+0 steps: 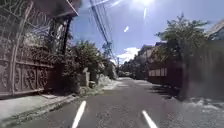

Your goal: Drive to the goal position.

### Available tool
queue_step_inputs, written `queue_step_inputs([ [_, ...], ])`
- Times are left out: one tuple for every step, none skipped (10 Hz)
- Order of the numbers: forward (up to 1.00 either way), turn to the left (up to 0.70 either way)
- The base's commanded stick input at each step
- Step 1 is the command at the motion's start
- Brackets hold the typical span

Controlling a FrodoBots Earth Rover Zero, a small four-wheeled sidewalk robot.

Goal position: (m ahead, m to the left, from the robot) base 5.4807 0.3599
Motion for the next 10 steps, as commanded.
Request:
queue_step_inputs([
  [0.85, -0.34],
  [0.85, -0.34],
  [0.85, -0.34],
  [0.85, -0.34],
  [0.85, -0.34],
  [0.85, -0.34],
  [0.85, -0.34],
  [0.85, -0.34],
  [0.85, -0.34],
  [0.85, -0.28],
])
